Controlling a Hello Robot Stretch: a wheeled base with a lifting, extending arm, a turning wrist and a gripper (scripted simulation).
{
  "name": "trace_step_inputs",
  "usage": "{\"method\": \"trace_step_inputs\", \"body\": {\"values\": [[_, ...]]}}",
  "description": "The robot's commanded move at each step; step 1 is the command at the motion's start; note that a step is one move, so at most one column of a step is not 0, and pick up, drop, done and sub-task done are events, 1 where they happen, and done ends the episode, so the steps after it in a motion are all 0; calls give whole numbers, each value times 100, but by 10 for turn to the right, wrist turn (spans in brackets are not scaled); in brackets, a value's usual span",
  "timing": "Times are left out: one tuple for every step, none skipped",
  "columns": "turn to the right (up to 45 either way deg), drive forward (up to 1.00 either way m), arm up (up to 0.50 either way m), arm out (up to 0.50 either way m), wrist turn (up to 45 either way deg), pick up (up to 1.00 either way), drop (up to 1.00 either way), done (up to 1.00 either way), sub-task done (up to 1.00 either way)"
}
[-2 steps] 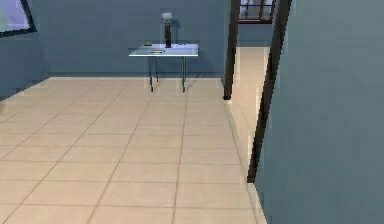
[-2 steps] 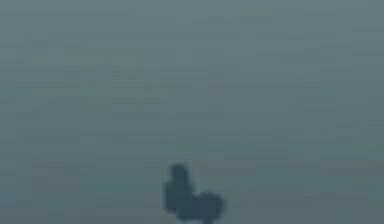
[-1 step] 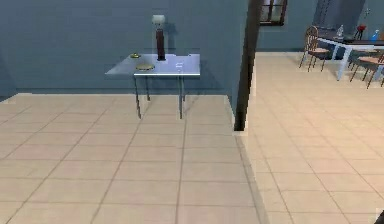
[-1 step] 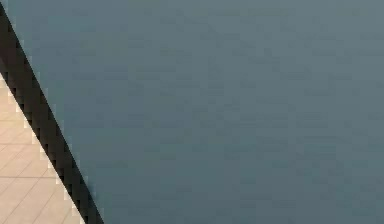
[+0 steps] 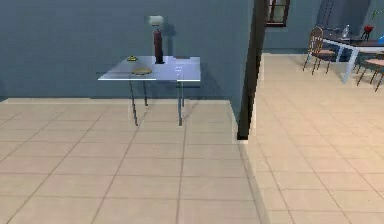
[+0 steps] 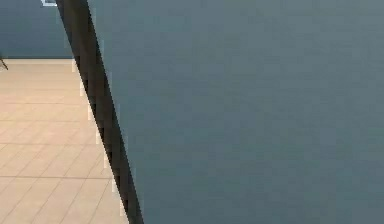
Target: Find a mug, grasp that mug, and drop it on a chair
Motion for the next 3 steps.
{"method": "trace_step_inputs", "body": {"values": [[210, 0, 0, 0, 0, 0, 0, 0, 0], [0, 70, 0, 0, 0, 0, 0, 0, 0], [450, 0, 0, 0, 0, 0, 0, 0, 0]]}}
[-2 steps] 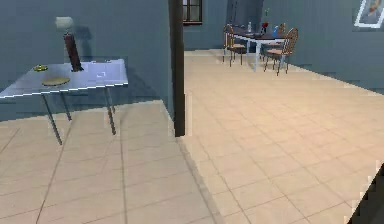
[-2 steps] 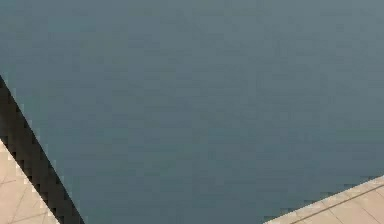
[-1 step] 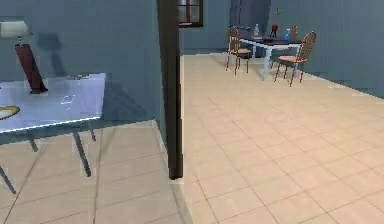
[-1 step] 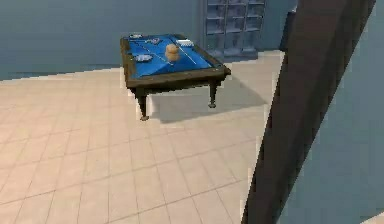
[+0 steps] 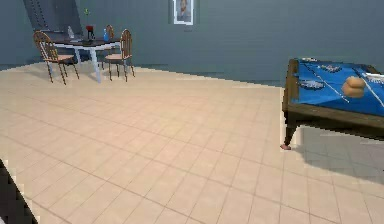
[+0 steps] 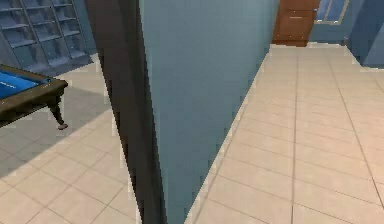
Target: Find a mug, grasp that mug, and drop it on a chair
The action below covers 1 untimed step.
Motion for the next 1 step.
{"method": "trace_step_inputs", "body": {"values": [[210, 0, 0, 0, 0, 0, 0, 0, 0]]}}
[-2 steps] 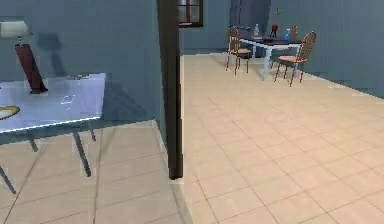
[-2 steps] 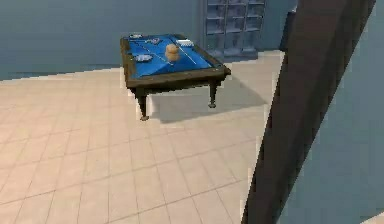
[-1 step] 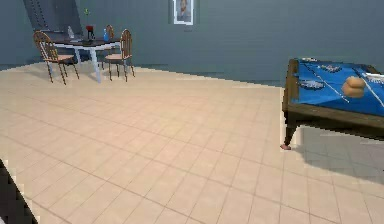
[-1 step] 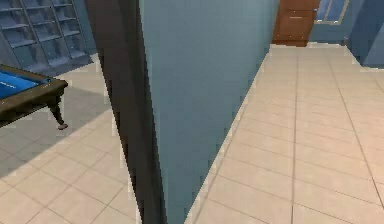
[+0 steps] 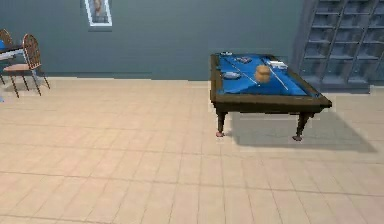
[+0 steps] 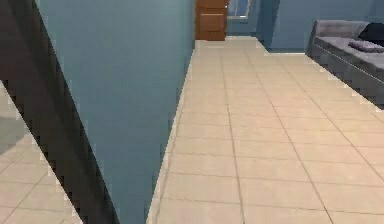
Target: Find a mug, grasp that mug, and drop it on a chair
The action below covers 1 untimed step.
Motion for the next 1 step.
{"method": "trace_step_inputs", "body": {"values": [[0, 55, 0, 0, 0, 0, 0, 0, 0]]}}
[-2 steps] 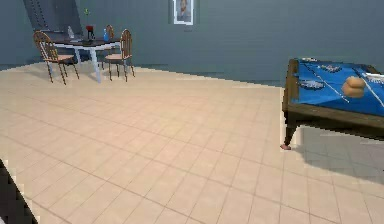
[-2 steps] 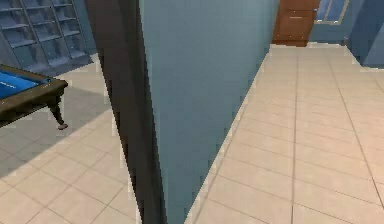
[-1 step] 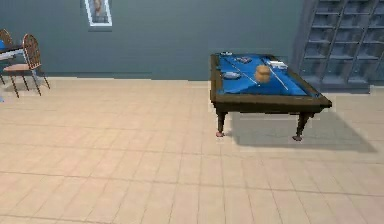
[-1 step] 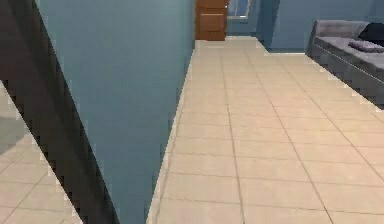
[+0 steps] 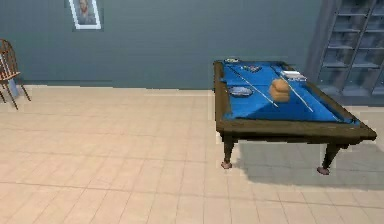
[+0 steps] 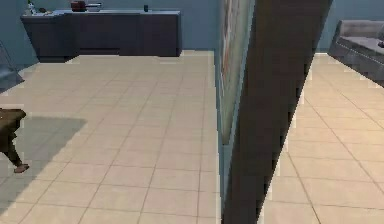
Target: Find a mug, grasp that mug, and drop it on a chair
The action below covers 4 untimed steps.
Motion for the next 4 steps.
{"method": "trace_step_inputs", "body": {"values": [[450, 0, 0, 0, 0, 0, 0, 0, 0], [30, 0, 0, 0, 0, 0, 0, 0, 0], [-450, 0, 0, 0, 0, 0, 0, 0, 0], [-450, 0, 0, 0, 0, 0, 0, 0, 0]]}}
